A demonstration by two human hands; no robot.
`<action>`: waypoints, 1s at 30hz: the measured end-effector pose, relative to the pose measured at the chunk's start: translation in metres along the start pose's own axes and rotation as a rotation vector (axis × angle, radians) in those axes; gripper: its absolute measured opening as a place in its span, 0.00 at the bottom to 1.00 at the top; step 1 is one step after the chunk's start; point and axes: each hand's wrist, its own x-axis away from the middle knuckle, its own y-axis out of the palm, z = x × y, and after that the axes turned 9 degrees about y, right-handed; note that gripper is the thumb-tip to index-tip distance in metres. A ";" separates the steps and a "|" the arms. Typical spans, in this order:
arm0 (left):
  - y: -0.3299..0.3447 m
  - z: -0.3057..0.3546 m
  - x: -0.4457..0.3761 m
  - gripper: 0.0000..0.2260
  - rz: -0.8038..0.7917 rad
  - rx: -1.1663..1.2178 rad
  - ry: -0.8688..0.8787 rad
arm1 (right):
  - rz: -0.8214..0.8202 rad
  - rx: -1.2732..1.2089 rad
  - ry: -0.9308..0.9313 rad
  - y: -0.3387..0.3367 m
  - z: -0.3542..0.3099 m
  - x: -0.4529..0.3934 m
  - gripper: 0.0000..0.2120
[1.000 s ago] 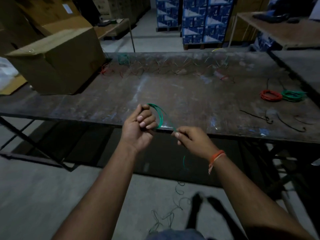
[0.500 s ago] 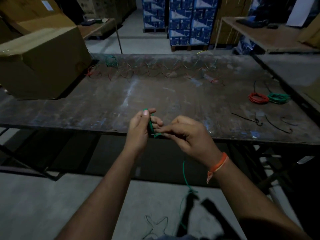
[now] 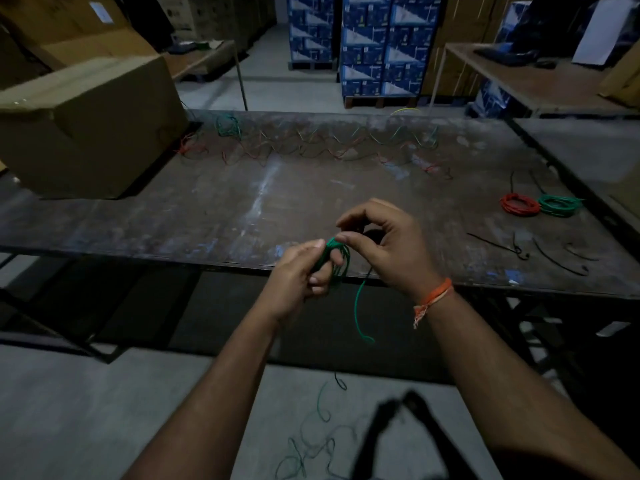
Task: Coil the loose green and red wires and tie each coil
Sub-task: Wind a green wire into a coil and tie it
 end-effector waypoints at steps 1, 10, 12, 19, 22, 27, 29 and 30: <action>0.000 0.000 0.002 0.15 -0.002 0.024 -0.012 | 0.005 -0.026 0.022 0.002 0.002 0.002 0.05; 0.005 -0.001 0.010 0.12 -0.011 0.448 -0.009 | -0.160 -0.381 0.398 0.031 0.019 0.034 0.17; 0.009 0.000 0.012 0.12 -0.032 0.463 0.015 | -0.175 -0.364 0.414 0.036 0.021 0.040 0.19; 0.011 0.001 0.016 0.17 0.016 0.266 0.011 | -0.064 0.053 0.279 0.034 0.015 0.042 0.17; 0.011 0.004 0.017 0.18 -0.039 0.251 -0.004 | -0.096 0.145 0.247 0.035 0.020 0.039 0.16; 0.008 0.001 0.018 0.10 -0.074 0.320 -0.040 | -0.157 0.241 0.167 0.032 0.018 0.039 0.14; 0.007 -0.002 0.018 0.11 -0.102 0.392 -0.049 | -0.201 0.246 0.151 0.032 0.020 0.038 0.10; 0.006 -0.004 0.018 0.12 -0.116 0.435 -0.057 | -0.221 0.247 0.149 0.031 0.021 0.037 0.09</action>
